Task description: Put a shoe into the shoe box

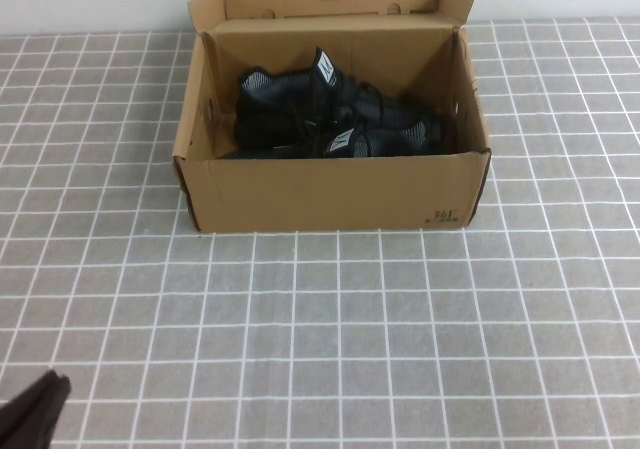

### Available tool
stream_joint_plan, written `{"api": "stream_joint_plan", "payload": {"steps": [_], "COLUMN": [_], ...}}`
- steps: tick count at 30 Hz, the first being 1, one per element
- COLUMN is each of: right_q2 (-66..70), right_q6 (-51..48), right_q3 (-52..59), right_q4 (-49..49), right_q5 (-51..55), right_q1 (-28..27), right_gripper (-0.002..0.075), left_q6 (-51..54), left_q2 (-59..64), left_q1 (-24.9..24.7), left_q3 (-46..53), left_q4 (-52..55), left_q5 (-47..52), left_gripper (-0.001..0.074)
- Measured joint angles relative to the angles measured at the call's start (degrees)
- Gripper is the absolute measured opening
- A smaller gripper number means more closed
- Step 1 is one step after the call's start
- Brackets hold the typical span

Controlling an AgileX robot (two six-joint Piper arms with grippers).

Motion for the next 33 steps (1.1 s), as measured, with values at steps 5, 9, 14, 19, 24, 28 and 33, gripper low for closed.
{"api": "stream_joint_plan", "payload": {"steps": [5,9,14,19,24,28,33], "right_q2": [0.3,0.3,0.3,0.3,-2.1,-5.5,-12.8], "right_q6": [0.0,0.0,0.0,0.0,0.0,0.0,-1.3], "right_q3": [0.0,0.1,0.1,0.1,0.9,5.0,12.8], "right_q4": [0.1,0.1,0.1,0.1,-0.4,-1.7,-2.8], "right_q5": [-0.3,-0.3,-0.3,-0.3,0.1,0.1,-2.4], "right_q1": [0.0,0.0,0.0,0.0,-4.3,-10.0,-11.9], "right_gripper": [-0.0016,-0.0016,-0.0016,-0.0016,-0.0016,-0.0016,-0.0016], "left_q6": [-0.1,-0.1,-0.1,-0.2,-0.2,-0.2,-0.2], "left_q2": [0.0,0.0,0.0,0.0,0.0,0.0,0.0], "left_q1": [0.0,0.0,0.0,0.0,0.0,0.0,0.0], "left_q3": [0.0,0.0,0.0,0.0,0.0,0.0,0.0], "left_q4": [0.0,0.0,0.0,0.0,0.0,0.0,0.0], "left_q5": [8.5,12.9,15.5,15.8,15.9,15.9,15.9], "left_gripper": [-0.0001,-0.0001,-0.0001,-0.0001,-0.0001,-0.0001,-0.0001]}}
